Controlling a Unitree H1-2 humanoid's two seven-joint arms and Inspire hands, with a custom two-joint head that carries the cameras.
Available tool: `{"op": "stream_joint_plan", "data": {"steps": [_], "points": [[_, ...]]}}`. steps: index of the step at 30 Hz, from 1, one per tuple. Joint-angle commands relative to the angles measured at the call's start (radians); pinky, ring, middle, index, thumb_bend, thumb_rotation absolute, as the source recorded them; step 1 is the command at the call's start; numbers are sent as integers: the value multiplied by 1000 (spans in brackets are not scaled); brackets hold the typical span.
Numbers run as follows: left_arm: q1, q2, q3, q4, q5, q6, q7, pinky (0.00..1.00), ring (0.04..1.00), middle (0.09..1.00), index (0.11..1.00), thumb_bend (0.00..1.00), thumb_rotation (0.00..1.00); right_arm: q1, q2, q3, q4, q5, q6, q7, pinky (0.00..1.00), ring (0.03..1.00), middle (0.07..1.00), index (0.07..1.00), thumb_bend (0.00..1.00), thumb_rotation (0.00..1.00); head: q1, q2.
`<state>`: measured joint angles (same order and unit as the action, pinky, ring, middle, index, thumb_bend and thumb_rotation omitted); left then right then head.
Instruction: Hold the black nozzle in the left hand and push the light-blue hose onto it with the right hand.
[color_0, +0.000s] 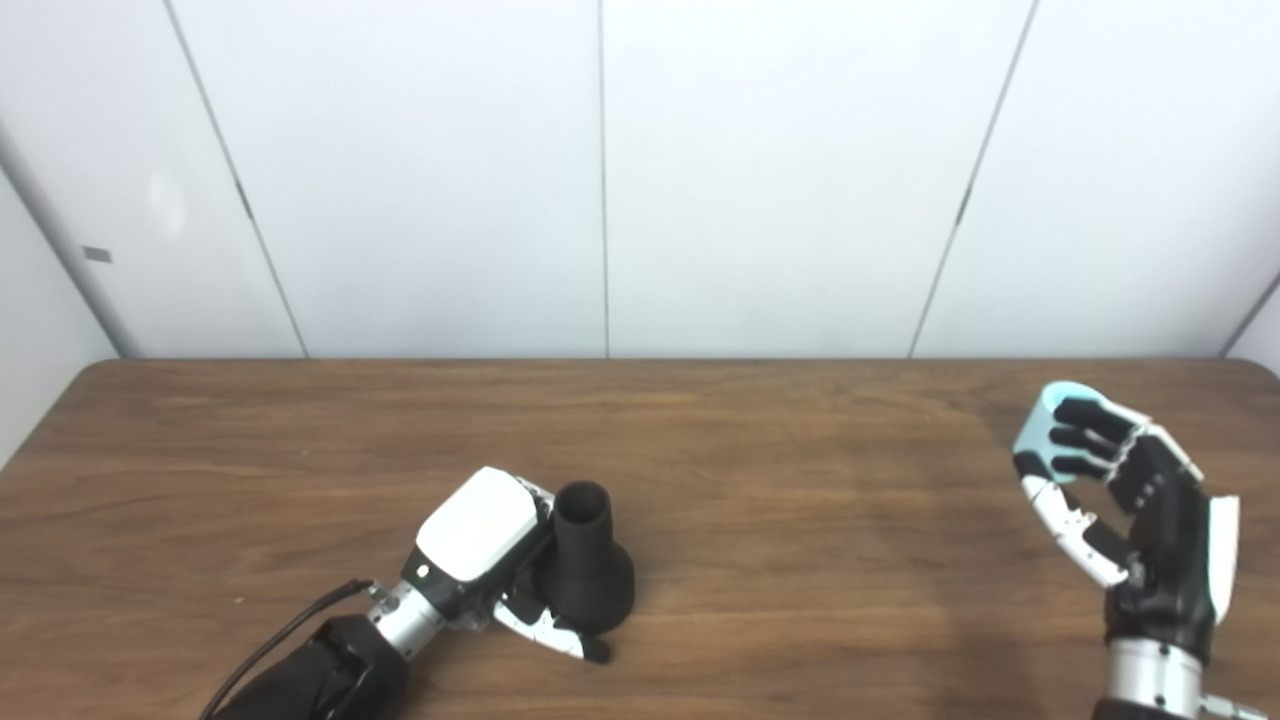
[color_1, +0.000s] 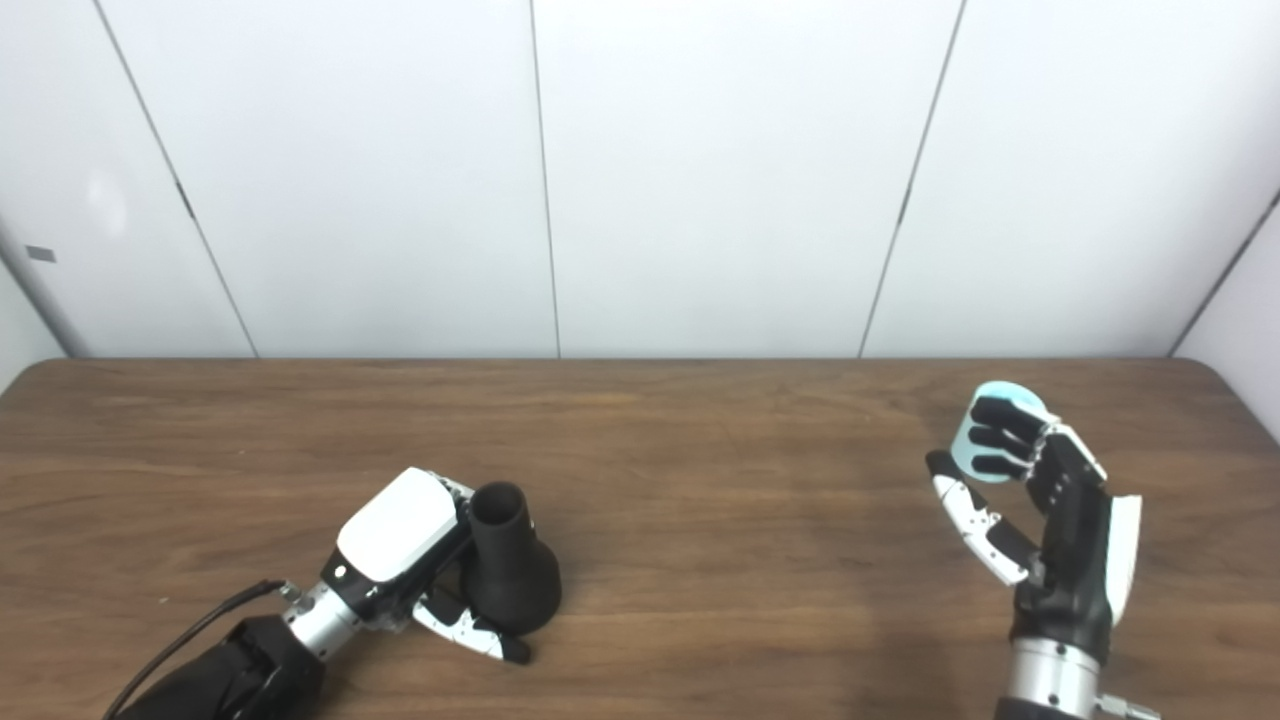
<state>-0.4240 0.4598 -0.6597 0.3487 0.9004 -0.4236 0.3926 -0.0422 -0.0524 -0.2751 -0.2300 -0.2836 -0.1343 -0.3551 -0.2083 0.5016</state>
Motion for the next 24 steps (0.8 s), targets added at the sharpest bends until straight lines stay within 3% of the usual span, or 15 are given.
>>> {"op": "stream_joint_plan", "data": {"steps": [1, 5, 7, 8, 12, 15, 19, 24], "points": [[69, -31, -71, 3, 24, -46, -35, 199, 279, 413, 526, 515, 0, -40, -22, -22, -2, -47, -92, -62, 611, 731, 741, 687, 521, 313, -25, -1], [72, -16, -103, -18, -6, -46, -54, 244, 330, 418, 527, 516, 0, -76, -42, -36, 53, -130, -118, -127, 669, 787, 805, 760, 678, 331, -82, -7], [71, -7, -116, -26, -14, -46, -51, 276, 365, 433, 525, 517, 0, -93, -53, -39, 78, -163, -88, -143, 716, 826, 847, 815, 741, 373, -125, -7], [72, -5, -122, -29, -11, -46, -45, 287, 379, 444, 522, 518, 0, -103, -61, -41, 93, -169, -72, -145, 777, 876, 900, 887, 798, 421, -125, -7], [74, 5, -140, -45, -4, -46, -25, 242, 328, 435, 524, 517, 0, -137, -79, -47, 135, -151, -9, -126, 935, 981, 988, 990, 875, 487, -162, -6], [75, 10, -153, -45, -7, -46, -19, 202, 287, 421, 525, 516, 0, -155, -94, -46, 158, -168, 28, -135, 949, 998, 999, 999, 904, 500, -174, -6], [83, 15, -161, -49, -25, -46, -31, 248, 346, 457, 514, 519, 0, -182, -116, -52, 217, -156, 52, -144, 954, 1000, 1000, 1000, 935, 486, -182, -8], [85, 25, -162, -61, -41, -46, -47, 246, 350, 457, 513, 520, 0, -217, -144, -48, 290, -131, 79, -139, 968, 1000, 1000, 1000, 939, 461, -181, -7]]}}
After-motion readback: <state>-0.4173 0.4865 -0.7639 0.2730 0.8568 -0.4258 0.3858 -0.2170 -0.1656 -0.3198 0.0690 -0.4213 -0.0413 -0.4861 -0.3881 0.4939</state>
